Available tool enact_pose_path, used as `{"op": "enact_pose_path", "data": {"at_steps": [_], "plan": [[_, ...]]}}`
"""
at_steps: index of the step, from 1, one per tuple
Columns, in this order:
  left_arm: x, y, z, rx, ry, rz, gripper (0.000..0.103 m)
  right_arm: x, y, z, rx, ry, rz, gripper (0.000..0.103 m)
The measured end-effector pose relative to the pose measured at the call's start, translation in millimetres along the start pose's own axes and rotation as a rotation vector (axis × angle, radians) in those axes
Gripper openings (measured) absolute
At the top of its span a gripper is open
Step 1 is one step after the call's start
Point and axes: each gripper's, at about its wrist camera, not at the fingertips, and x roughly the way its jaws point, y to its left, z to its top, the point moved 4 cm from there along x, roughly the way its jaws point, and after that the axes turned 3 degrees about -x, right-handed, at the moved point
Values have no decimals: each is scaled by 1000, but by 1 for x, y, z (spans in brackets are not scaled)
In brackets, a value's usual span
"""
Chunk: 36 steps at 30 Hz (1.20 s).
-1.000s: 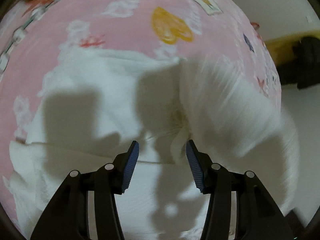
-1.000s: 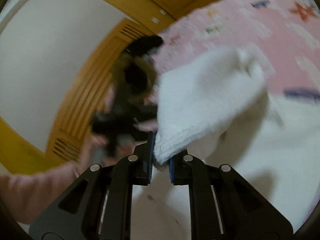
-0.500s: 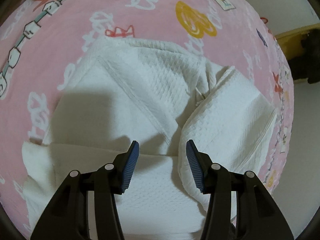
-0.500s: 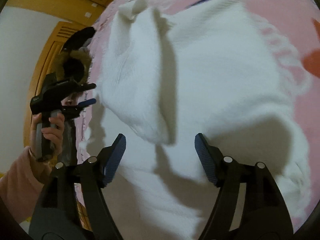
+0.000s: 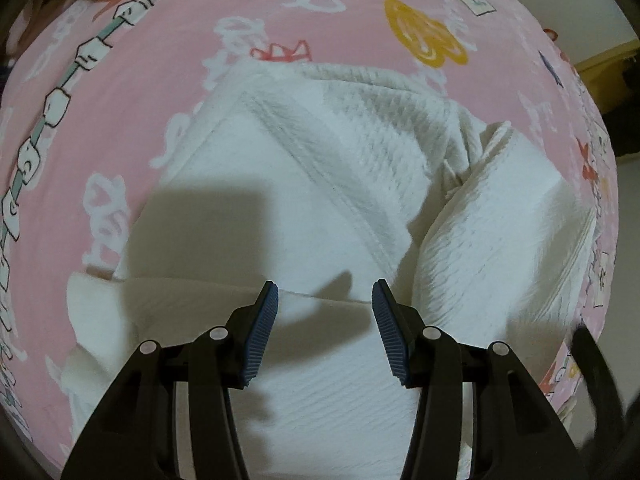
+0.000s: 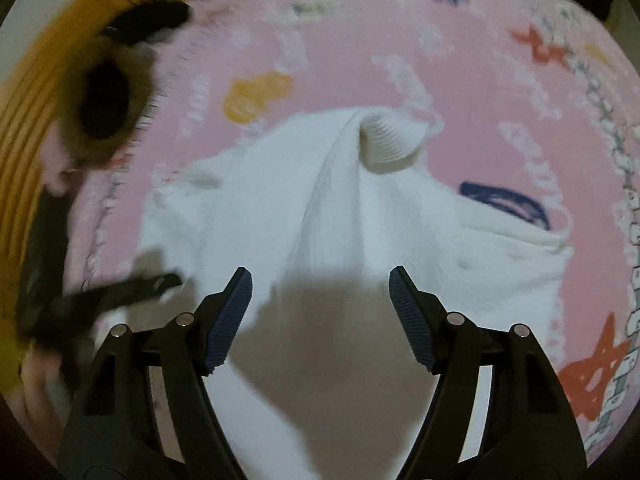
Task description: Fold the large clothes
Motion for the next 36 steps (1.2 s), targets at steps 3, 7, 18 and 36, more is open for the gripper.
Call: {"op": "enact_pose_path", "data": {"at_steps": [3,7,18,36], "plan": [[0,3,0,2,1,-3,47,34,3,4,23,85,-35,37],[2,7,-4,-5,11,-25,47,38,5,3,47,83,26,8],[3,-1,-28,-96,112,-222,47,-122,-7,99,171,-338,617,3],[1,-79,-47,-464,339,-974,72,-126,-108,67,381,-307,861,3]]}}
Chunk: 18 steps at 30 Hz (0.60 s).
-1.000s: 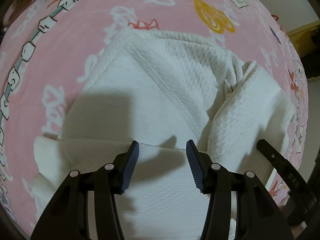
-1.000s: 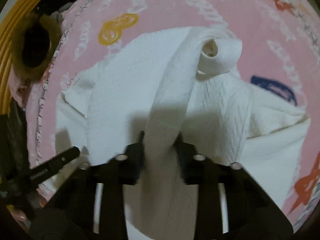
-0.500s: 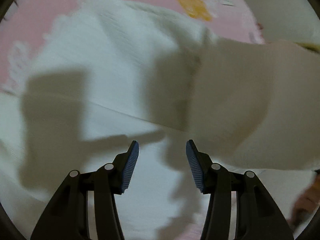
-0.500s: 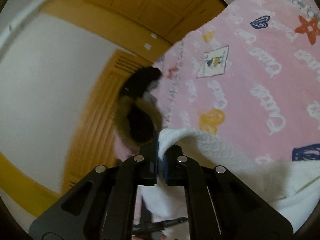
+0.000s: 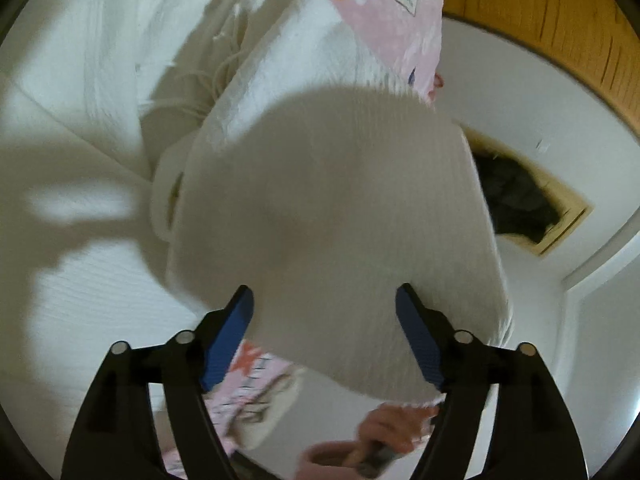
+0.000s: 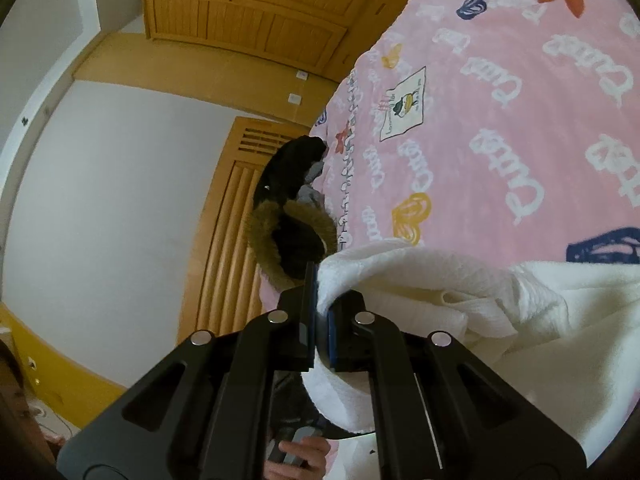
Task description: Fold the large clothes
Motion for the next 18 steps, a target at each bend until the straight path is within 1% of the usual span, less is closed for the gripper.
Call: {"op": "enact_pose_path", "data": {"at_steps": [2,3,4,5,6,7,10,12,15,16,18], "plan": [[3,9,3,-57,4,-62,72,-2,-2,-1,17,6,25,3],[7,12,6,-82,-3,-68,68,-3,-4,-1,19,10,31,3],[11,14,9,-91,-7,-69,47,-4,-5,-2,17,13,35,3],[21,17,13,-93,-4,-56,33,-5,-7,-3,14,13,36,4],[24,20,15,-97,3,-40,7,-6,-10,-4,20,15,41,4],[31,25,17,-107,8,-18,1,-6,-15,-5,30,16,46,4],[38,30,25,-93,-35,71,0,-11,-30,-7,58,15,32,4],[33,26,24,-70,-54,79,0,-17,-41,-7,69,6,19,4],[11,16,22,11,-100,186,0,-32,-66,-6,134,-30,19,4],[0,13,22,48,-119,241,0,-37,-72,-5,155,-41,26,4],[-12,8,18,102,-130,321,1,-47,-88,-6,210,-67,48,3]]}}
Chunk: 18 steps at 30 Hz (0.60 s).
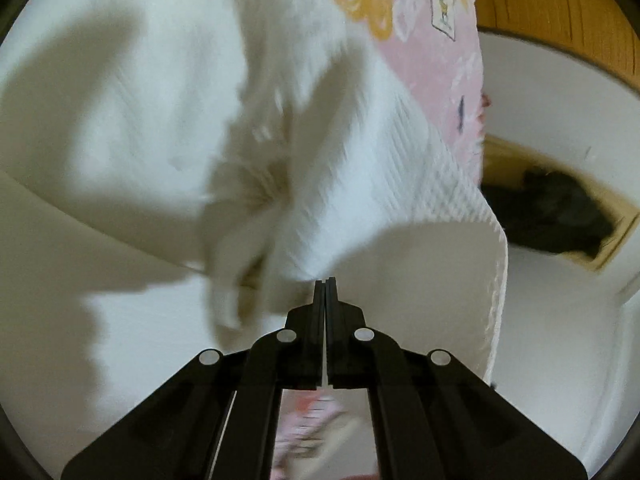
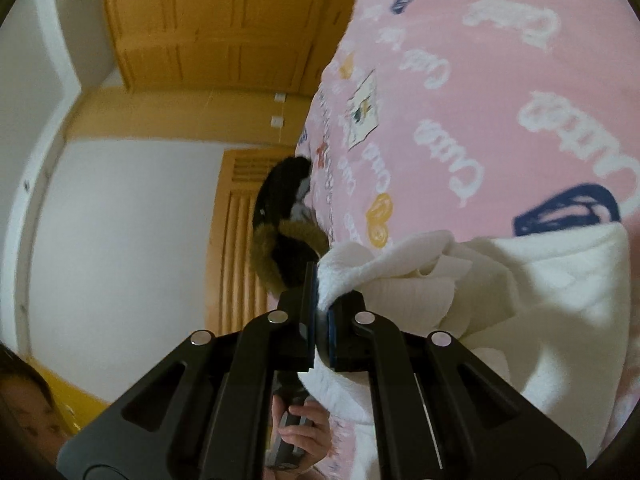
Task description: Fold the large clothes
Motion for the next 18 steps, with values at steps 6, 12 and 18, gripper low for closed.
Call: {"op": "enact_pose_path", "data": {"at_steps": [6,12,18], "plan": [[-20,-4,-18,191,-3,210,1,-37,-49,-27,72,-10,-37,4],[4,-7,-28,248,47,283,1,-51,-103,-60,0,47,-315,7],[22,1,-27,233,5,299,87,-47,-121,-53,59,12,-289,17]]}}
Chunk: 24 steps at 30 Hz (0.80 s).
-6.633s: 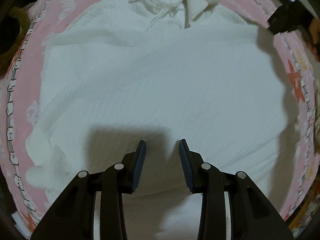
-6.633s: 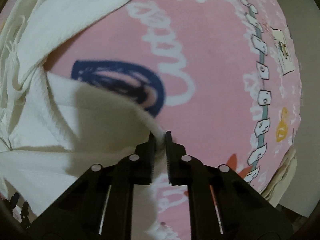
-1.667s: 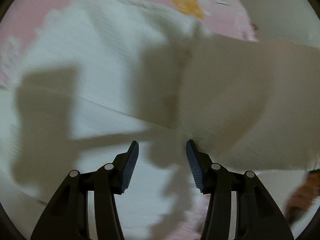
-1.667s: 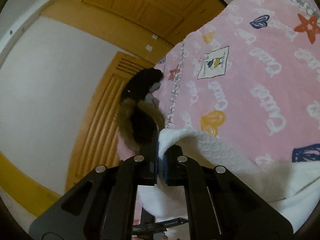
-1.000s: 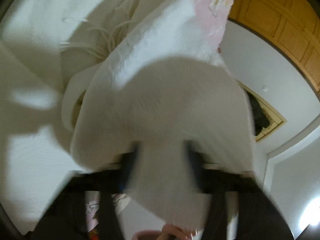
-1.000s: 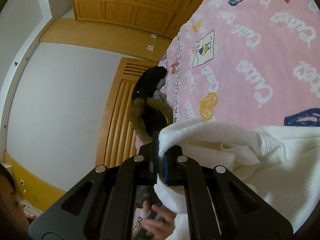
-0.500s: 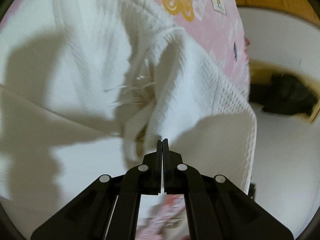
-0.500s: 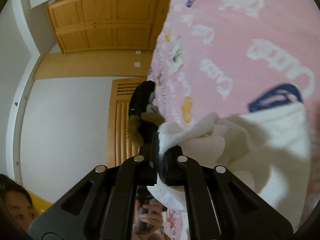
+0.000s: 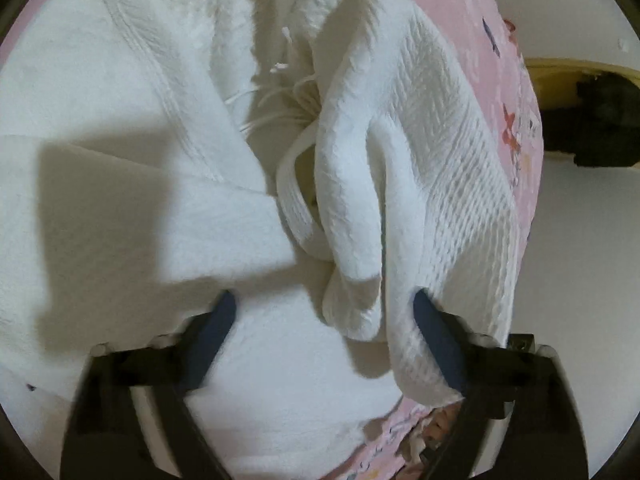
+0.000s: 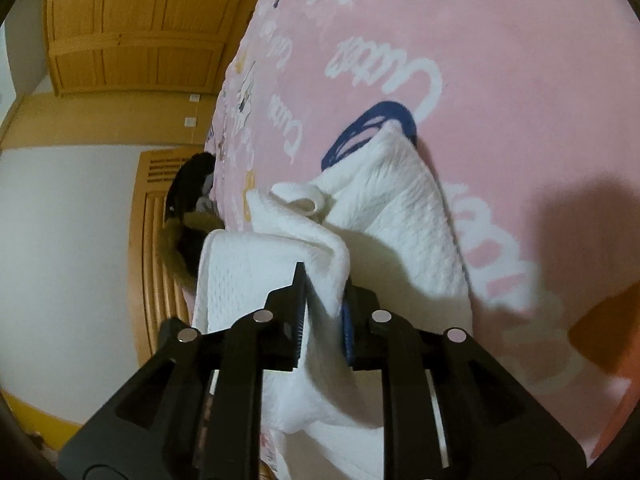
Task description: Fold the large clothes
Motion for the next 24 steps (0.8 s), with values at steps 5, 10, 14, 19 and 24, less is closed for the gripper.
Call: {"op": "enact_pose_path", "data": {"at_steps": [5,10,14,19,24], "plan": [[22,9,6,-93,23,-77,87,3,4,8,-3,22,6,19],[19,2,-1,-42,21,-63,12,9,12,6,-51,53,-14,19],[2,-21,2,57,-23,3,11,6,21,2,-98,40,-37,19],[-79,-58,27,283,-135,3,11,9,49,-3,-159,17,22,8],[-156,-51,68,404,-194,-64,10,22,75,-17,-208,15,123,7]]}}
